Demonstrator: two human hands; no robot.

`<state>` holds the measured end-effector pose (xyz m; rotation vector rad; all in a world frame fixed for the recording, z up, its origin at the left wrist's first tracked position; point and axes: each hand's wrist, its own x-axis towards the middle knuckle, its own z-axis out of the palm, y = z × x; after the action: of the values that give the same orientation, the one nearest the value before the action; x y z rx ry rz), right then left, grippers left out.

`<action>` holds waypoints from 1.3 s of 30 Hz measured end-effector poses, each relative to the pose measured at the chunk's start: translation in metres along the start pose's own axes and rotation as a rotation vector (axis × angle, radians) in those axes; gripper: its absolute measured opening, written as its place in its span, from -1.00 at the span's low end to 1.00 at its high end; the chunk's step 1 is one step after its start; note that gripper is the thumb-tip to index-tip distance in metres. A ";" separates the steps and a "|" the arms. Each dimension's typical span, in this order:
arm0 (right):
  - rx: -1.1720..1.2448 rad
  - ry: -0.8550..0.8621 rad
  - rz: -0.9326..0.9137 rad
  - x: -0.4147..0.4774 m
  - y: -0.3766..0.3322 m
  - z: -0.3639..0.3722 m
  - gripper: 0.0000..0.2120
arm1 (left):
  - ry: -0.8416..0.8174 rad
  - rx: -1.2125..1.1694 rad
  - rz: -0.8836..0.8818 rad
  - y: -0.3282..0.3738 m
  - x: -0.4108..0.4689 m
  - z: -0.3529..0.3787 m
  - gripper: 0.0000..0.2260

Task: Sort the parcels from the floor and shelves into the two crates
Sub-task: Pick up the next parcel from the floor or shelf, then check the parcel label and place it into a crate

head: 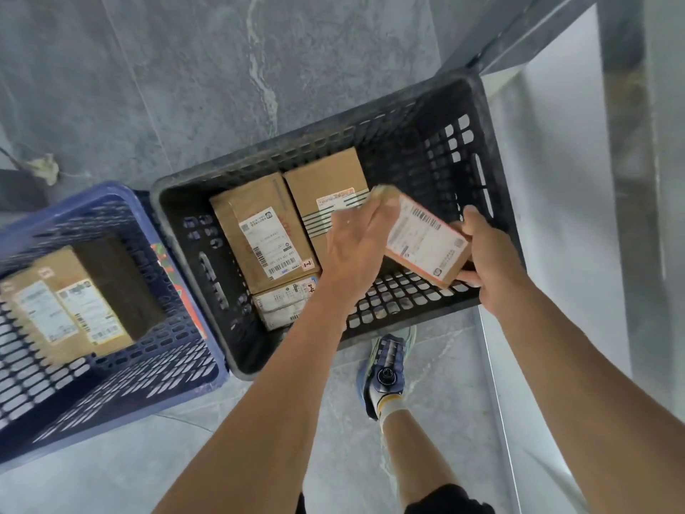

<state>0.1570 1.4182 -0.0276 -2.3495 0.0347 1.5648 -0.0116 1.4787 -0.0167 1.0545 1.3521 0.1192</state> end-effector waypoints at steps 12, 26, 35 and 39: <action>0.460 -0.080 0.035 0.078 0.006 0.047 -0.52 | -0.104 0.474 -0.030 0.016 0.127 0.003 -0.48; 0.298 -0.150 -0.046 0.133 -0.001 0.065 -0.42 | -0.143 0.903 0.073 -0.033 0.156 0.000 -0.43; 0.270 -0.105 -0.191 0.065 -0.023 0.048 -0.40 | -0.061 0.456 0.019 0.013 0.095 -0.016 -0.48; 0.343 -0.140 -0.382 -0.015 -0.058 0.023 -0.33 | 0.038 0.262 0.016 0.069 0.021 -0.043 -0.50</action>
<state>0.1419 1.4771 -0.0071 -1.8506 -0.1567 1.4015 -0.0081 1.5542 0.0207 1.2878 1.4198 -0.0268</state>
